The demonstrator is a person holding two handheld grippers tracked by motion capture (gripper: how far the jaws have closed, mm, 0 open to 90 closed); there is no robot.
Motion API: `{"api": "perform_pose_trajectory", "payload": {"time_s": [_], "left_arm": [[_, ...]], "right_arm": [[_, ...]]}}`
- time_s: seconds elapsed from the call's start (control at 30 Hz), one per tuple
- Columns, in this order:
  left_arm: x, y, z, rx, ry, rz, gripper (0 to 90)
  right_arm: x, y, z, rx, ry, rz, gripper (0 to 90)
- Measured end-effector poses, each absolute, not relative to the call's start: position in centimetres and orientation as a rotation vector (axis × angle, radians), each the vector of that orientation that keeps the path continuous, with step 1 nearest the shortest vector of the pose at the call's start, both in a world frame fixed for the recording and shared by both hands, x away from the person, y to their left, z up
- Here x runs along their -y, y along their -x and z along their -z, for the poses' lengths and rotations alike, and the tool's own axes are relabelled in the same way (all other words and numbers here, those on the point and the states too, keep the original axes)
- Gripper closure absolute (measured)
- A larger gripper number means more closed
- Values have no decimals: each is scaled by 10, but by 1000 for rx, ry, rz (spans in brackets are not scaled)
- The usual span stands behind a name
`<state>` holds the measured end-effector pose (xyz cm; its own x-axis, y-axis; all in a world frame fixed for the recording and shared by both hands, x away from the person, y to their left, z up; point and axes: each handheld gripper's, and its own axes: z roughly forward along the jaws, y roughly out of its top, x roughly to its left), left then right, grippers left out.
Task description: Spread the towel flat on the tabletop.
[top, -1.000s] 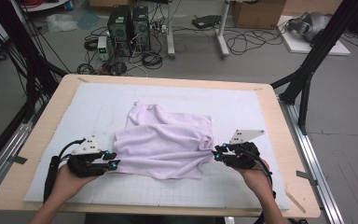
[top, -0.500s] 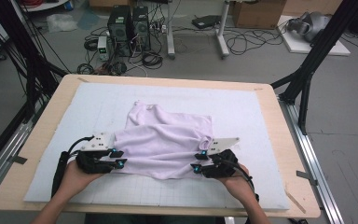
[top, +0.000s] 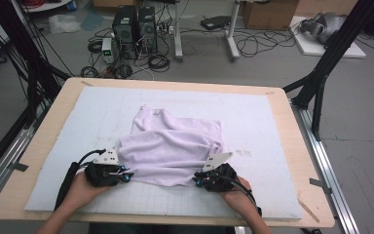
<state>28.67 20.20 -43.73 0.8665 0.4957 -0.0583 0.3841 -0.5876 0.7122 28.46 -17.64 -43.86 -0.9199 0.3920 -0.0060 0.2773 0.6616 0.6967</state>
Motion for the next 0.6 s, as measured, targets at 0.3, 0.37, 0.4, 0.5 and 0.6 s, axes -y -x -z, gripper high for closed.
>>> {"api": "perform_pose_trajectory", "payload": {"time_s": [0.3,0.37,0.4,0.5,0.6], "left_arm": [[-211,-258,414,-600,-2206,-236,819],[-216,-243,407,-583,-2183,-245,819],[-218,-236,405,-579,-2177,-245,818],[-221,-217,400,-546,-2174,-243,805],[-224,-209,399,-546,-2164,-302,623]], "right_arm": [[188,-273,422,-2754,-534,-1203,868],[194,-261,414,-2728,-527,-1234,868],[197,-255,410,-2726,-534,-1257,868],[203,-235,398,-2750,-498,-1322,861],[205,-220,386,-2771,-445,-1348,769]]}}
